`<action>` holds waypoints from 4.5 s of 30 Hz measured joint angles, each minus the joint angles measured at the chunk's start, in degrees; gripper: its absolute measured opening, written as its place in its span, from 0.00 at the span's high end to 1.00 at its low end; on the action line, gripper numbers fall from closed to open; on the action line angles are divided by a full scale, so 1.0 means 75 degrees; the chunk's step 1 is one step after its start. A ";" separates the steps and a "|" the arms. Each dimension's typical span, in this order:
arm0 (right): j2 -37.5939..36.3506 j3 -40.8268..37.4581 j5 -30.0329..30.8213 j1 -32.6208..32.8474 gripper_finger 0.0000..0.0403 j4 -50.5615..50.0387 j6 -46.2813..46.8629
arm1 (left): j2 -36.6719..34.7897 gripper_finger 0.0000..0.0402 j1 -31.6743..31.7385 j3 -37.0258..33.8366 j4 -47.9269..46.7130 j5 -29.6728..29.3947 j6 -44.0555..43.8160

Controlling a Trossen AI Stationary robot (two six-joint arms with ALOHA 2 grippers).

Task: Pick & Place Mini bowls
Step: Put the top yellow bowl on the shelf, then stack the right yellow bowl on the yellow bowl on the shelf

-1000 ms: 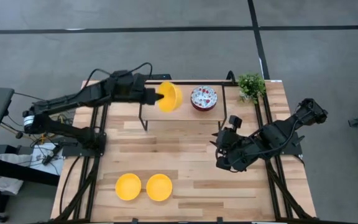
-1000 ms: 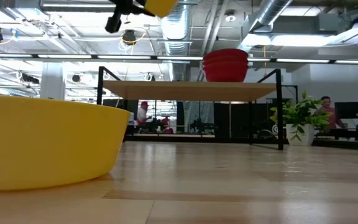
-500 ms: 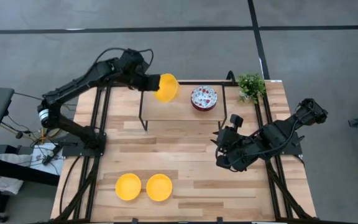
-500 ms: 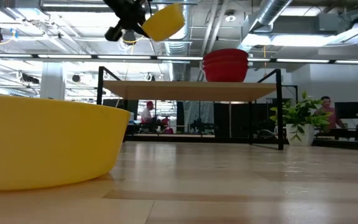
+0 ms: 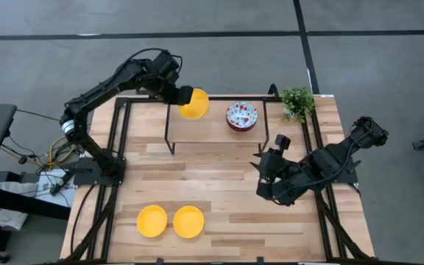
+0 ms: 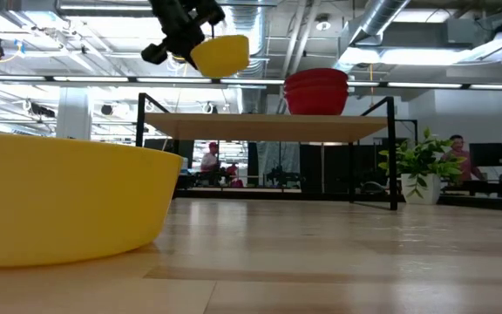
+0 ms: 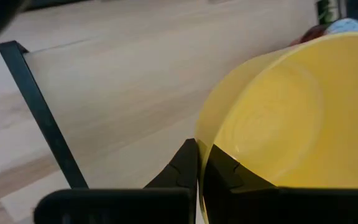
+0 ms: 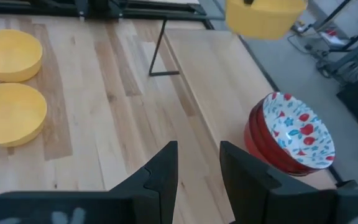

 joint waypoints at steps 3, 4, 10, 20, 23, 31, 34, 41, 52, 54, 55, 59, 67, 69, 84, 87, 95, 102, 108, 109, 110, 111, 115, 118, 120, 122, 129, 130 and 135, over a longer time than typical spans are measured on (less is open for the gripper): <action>0.0000 0.0000 0.0092 0.0143 0.73 0.0002 0.0077 | 0.0270 0.99 0.0097 0.0076 -0.0234 0.0006 -0.0001; 0.0000 0.0000 0.0095 0.0192 0.73 -0.0001 0.0139 | 0.0357 0.99 0.0151 0.0086 -0.0320 0.0001 0.0000; 0.0000 0.0000 0.0129 0.0407 0.73 -0.0004 0.0215 | 0.0754 0.99 0.0291 0.0090 -0.0958 -0.0099 0.0175; -0.0082 -0.0407 0.0377 0.0418 0.73 0.0234 0.0380 | 0.0994 0.99 0.0020 0.0090 -0.0938 -0.0395 -0.0016; -0.0128 -0.0587 0.0371 0.0308 0.73 0.0441 0.0376 | 0.0993 0.99 -0.0094 0.0090 -0.0844 -0.0429 -0.0183; -0.0128 -0.0726 0.0278 0.0107 0.73 0.0498 0.0322 | 0.0993 0.99 -0.0216 0.0090 -0.0479 -0.0597 -0.0548; -0.0128 -0.0726 0.0277 0.0113 0.73 0.0498 0.0321 | 0.1019 0.99 -0.0227 0.0091 -0.0359 -0.0655 -0.0623; -0.0128 -0.0723 0.0266 0.0113 0.73 0.0494 0.0322 | 0.1423 0.99 -0.0483 0.0093 -0.0204 -0.0604 -0.0752; -0.0128 -0.0723 0.0234 0.0122 0.73 0.0492 0.0322 | 0.1518 0.99 -0.0502 0.0090 -0.0179 -0.0695 -0.0667; -0.0128 -0.0723 0.0237 0.0122 0.73 0.0492 0.0322 | 0.1537 0.99 -0.0550 0.0090 -0.0187 -0.0693 -0.0702; -0.0128 -0.0723 0.0235 0.0122 0.73 0.0492 0.0322 | 0.1554 0.99 -0.0557 0.0090 -0.0209 -0.0694 -0.0753; -0.0128 -0.0723 0.0234 0.0127 0.73 0.0492 0.0322 | 0.1570 0.99 -0.0557 0.0090 -0.0240 -0.0691 -0.0784; -0.0128 -0.0720 0.0065 0.0127 0.73 0.0495 0.0325 | 0.1570 0.99 -0.0554 0.0090 -0.0271 -0.0759 -0.0714; -0.0128 -0.0720 0.0062 0.0127 0.73 0.0495 0.0325 | 0.1570 0.98 -0.0554 0.0090 -0.0279 -0.0789 -0.0655; -0.0128 -0.0714 0.0039 0.0127 0.73 0.0442 0.0322 | 0.1570 0.87 -0.0551 0.0090 -0.0322 -0.0866 -0.0638; -0.0128 -0.0714 0.0039 0.0127 0.73 0.0442 0.0322 | 0.1570 0.84 -0.0551 0.0090 -0.0330 -0.0866 -0.0638; -0.0128 -0.0711 -0.0045 0.0127 0.73 0.0439 0.0322 | 0.1014 0.78 -0.0519 0.0081 -0.0448 -0.0830 -0.0750; -0.0128 -0.0711 -0.0157 0.0176 0.73 0.0404 0.0323 | -0.0610 0.78 -0.1224 -0.0042 -0.0358 -0.0684 -0.0985; -0.0185 -0.0711 -0.0138 0.0280 0.73 -0.0238 0.0630 | -0.1800 0.78 -0.3213 -0.0675 0.0063 -0.1847 -0.1644; -0.0244 -0.0711 -0.0139 0.0285 0.73 -0.0407 0.0777 | -0.1940 0.78 -0.3603 -0.0824 0.0176 -0.2115 -0.1716; -0.0325 -0.0711 -0.0142 0.0314 0.73 -0.0614 0.0919 | -0.2046 0.78 -0.3966 -0.0977 0.0292 -0.2375 -0.1789; -0.0427 -0.0711 -0.0138 0.0342 0.73 -0.0792 0.1022 | -0.2153 0.78 -0.4327 -0.1139 0.0424 -0.2642 -0.1824; -0.1016 -0.0711 0.0100 0.0488 0.73 -0.1095 0.1057 | -0.2428 0.78 -0.5533 -0.1787 0.1092 -0.3684 -0.1807; -0.1602 -0.0711 0.0082 0.0535 0.73 -0.1078 0.0635 | -0.2495 0.78 -0.6200 -0.2222 0.1608 -0.4182 -0.1777; -0.2005 -0.0711 -0.0054 0.0519 0.73 -0.0993 0.0225 | -0.2501 0.78 -0.6557 -0.2438 0.1960 -0.4280 -0.1547; -0.2405 -0.0711 -0.0365 0.0425 0.73 -0.0793 -0.0176 | -0.2512 0.78 -0.6863 -0.2618 0.2352 -0.4307 -0.1352; -0.3787 -0.1437 -0.1870 0.0084 0.76 0.1055 -0.1874 | -0.2515 0.79 -0.7744 -0.3110 0.3988 -0.4325 -0.0740; -0.4008 -0.1703 -0.2123 -0.0003 0.77 0.1406 -0.2089 | -0.2515 0.79 -0.7861 -0.3190 0.4192 -0.4327 -0.0666; -0.5051 -0.3375 -0.3054 -0.0473 0.81 0.2875 -0.2466 | -0.2512 0.79 -0.8365 -0.3534 0.5147 -0.4325 -0.0563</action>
